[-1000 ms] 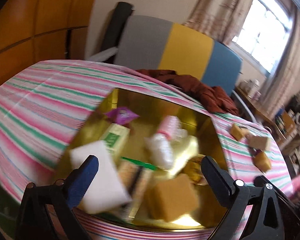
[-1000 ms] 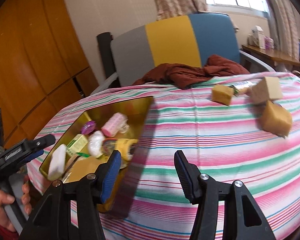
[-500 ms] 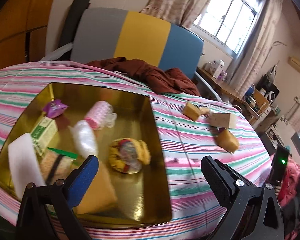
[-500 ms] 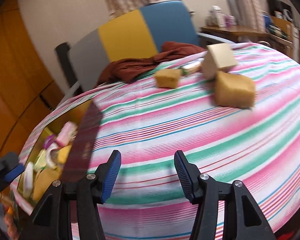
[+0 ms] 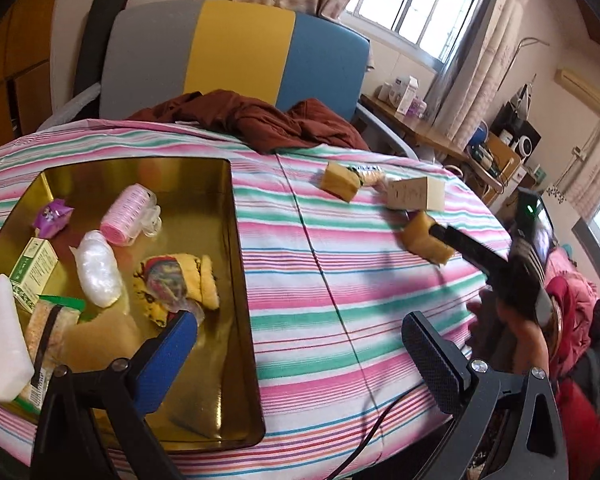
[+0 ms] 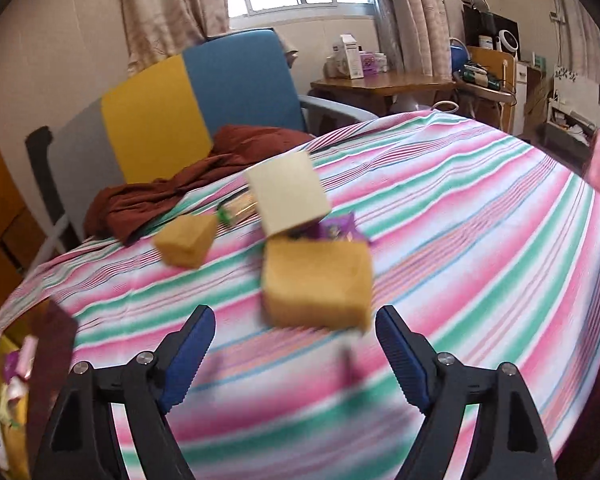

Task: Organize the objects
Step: 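Withdraw both open tools from the tray toward the yellow sponges, then grasp a yellow sponge with the right tool while the left tool grasps another sponge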

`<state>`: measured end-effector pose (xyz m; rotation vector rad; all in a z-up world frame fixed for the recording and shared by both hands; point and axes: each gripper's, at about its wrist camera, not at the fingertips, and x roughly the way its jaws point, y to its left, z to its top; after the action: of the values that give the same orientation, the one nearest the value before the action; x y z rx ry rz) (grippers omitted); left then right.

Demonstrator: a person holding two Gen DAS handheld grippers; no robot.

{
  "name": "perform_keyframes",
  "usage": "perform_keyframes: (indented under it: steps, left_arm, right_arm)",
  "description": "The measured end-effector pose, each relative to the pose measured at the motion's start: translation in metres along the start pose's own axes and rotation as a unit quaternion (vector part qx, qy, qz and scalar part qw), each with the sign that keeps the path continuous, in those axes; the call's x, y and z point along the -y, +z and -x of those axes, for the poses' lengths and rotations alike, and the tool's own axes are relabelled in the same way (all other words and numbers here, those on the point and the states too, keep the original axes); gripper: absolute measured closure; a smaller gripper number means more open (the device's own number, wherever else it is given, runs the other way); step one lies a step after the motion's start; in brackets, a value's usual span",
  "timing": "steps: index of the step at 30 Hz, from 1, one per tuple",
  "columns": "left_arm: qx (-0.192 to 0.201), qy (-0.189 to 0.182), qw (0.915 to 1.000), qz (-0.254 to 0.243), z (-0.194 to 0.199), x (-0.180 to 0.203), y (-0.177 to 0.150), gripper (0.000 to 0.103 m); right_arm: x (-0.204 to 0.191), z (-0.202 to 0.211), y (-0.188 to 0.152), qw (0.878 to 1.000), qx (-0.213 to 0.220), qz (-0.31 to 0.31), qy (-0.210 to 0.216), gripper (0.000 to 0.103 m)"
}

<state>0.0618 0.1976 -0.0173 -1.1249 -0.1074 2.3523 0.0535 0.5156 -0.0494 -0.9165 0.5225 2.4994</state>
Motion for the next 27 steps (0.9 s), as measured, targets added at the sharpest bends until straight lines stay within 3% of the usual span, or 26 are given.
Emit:
perform_keyframes:
  steps: [8,11,14,23,27]
  left_arm:
    - [-0.011,0.007,0.9998,-0.014,-0.013,0.01,0.009,0.0]
    - [-0.018,0.007,0.9997,-0.015,-0.026,0.017,0.018,0.0]
    - [-0.025,0.0,0.9996,-0.011,-0.041,0.026,0.028,0.0]
    - [-0.095,-0.006,0.995,0.033,-0.137,0.05,0.078,0.0]
    - [-0.092,0.005,0.9957,0.013,-0.181,0.062,0.106,0.0]
  right_arm:
    - [0.009,-0.046,0.012,1.0,-0.03,0.004,-0.003,0.02]
    - [0.02,-0.045,0.011,0.999,-0.029,-0.017,0.017,0.03]
    - [0.027,-0.037,0.008,0.999,-0.024,-0.015,0.03,0.032]
    - [0.048,-0.016,-0.015,0.996,0.0,-0.034,0.078,0.033]
    - [0.052,-0.017,-0.017,0.995,0.006,-0.045,0.091,0.032]
